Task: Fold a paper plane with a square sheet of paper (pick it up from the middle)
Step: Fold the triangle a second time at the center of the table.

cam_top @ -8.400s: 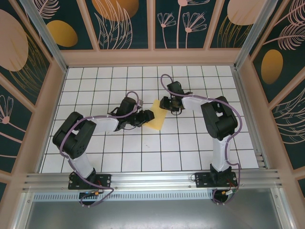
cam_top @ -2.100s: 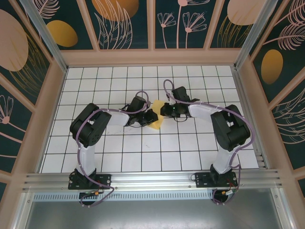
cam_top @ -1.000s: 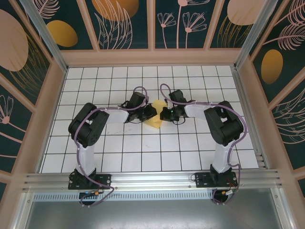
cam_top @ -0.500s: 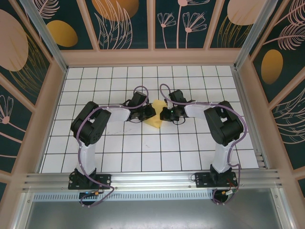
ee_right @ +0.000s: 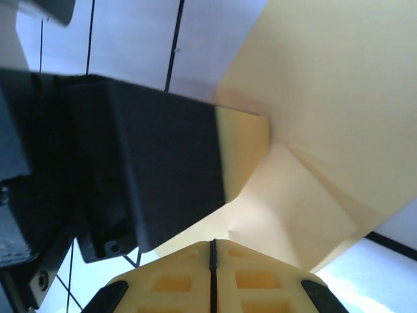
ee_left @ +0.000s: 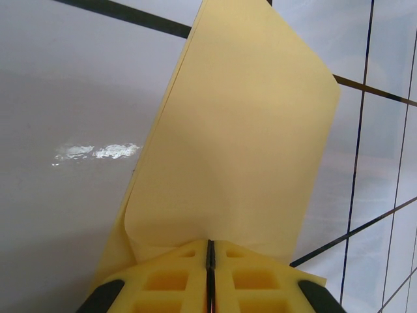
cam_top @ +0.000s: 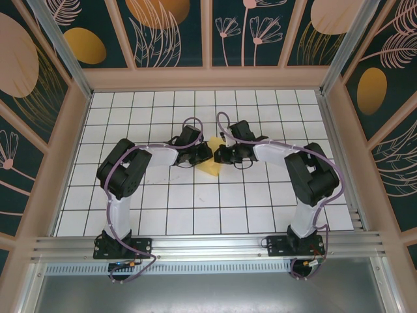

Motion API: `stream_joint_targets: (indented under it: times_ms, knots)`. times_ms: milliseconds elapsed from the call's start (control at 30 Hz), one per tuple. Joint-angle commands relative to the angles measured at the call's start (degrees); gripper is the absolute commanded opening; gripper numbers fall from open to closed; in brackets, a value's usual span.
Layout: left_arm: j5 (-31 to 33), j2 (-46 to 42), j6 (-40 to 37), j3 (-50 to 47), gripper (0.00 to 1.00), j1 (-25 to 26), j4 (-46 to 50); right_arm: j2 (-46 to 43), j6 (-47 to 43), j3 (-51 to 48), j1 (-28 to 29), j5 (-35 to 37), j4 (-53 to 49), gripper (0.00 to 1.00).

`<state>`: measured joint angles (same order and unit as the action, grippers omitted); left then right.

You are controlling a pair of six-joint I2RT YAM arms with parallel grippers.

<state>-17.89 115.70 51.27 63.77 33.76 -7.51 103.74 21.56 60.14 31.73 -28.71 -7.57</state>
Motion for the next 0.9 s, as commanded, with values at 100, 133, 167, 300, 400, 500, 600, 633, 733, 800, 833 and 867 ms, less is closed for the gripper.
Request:
stream_joint_targets:
  times_ms: [100,133,167,300,400,500,600,633,733,800,833,867]
  knots:
    - [2.9,2.1,-0.5,-1.5,0.1,-0.5,4.2,-0.5,-1.6,-0.8,2.7,-2.7,-2.6,0.07]
    - [3.0,2.2,-0.6,-1.6,0.1,-0.5,4.1,-0.2,-1.6,-0.7,2.9,-2.6,-3.0,0.07]
    - [3.0,2.1,-0.4,-1.7,0.1,-0.5,4.0,0.0,-1.6,-0.7,2.9,-2.4,-3.2,0.07]
    - [3.1,2.0,-0.2,-2.1,0.1,-0.5,3.9,1.0,-1.4,-1.8,3.0,-1.5,-3.5,0.06]
    - [3.2,1.8,-0.2,-2.1,0.1,-0.5,3.8,1.1,-1.0,-3.0,3.0,-1.6,-3.1,0.06]
    - [3.3,2.0,-0.2,-2.1,0.1,-0.5,3.9,1.1,-0.7,-3.9,3.0,-1.8,-2.8,0.06]
    - [3.4,1.9,0.0,-2.1,0.1,-0.5,3.9,1.4,-0.6,-4.7,3.0,-1.8,-2.5,0.06]
    - [3.5,2.0,-0.1,-2.0,0.09,-0.5,3.8,1.5,-0.6,-5.0,3.0,-1.7,-2.5,0.06]
    - [3.5,2.0,0.0,-2.2,0.1,-0.4,3.8,1.7,-0.6,-5.5,2.9,-1.6,-2.4,0.06]
    - [3.6,2.0,0.0,-2.2,0.1,-0.4,3.8,2.0,-0.6,-5.8,2.9,-1.8,-2.4,0.06]
    - [3.6,2.0,0.0,-2.2,0.09,-0.5,3.8,2.0,-0.6,-5.9,3.0,-1.8,-2.3,0.06]
    - [3.7,1.9,0.0,-2.2,0.1,-0.5,3.8,2.1,-0.6,-6.0,3.0,-1.8,-2.3,0.06]
